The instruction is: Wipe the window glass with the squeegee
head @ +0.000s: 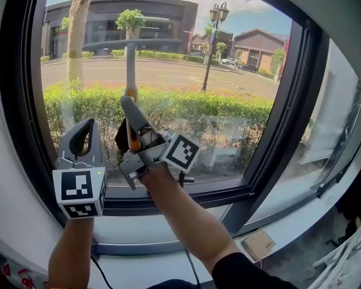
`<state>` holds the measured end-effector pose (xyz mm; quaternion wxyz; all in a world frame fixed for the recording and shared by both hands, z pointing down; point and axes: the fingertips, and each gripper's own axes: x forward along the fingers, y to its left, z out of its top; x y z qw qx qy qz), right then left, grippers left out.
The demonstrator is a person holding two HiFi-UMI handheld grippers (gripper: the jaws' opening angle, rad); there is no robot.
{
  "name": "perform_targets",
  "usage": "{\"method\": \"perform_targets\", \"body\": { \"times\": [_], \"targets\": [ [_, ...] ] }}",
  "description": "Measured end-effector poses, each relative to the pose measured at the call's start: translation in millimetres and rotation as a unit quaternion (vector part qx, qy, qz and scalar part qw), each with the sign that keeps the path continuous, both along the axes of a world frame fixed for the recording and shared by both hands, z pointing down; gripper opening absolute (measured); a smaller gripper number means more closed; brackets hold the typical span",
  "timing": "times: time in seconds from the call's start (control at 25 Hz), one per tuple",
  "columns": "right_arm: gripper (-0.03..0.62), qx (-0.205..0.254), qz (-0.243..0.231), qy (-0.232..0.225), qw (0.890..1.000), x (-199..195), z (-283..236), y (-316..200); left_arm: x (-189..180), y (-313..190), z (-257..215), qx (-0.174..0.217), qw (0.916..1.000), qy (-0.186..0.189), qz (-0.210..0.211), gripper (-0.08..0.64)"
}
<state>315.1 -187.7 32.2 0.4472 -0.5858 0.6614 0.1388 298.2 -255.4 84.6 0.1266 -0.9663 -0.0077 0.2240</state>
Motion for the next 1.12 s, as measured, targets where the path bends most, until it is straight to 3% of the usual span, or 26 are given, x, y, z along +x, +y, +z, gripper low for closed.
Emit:
{"method": "perform_targets", "body": {
  "times": [0.52,0.8,1.12],
  "targets": [
    [0.041,-0.038,0.017,-0.076,0.996,-10,135,15,30,8,127,-0.036,0.9939,-0.103,0.014,0.015],
    [0.041,-0.056,0.021,-0.113,0.992,-14,191,22,34,13,168,-0.043,0.99,-0.132,0.02,0.015],
    [0.041,-0.071,0.026,-0.112,0.991,-14,207,23,36,15,180,-0.043,0.9887,-0.142,0.019,0.015]
  ]
}}
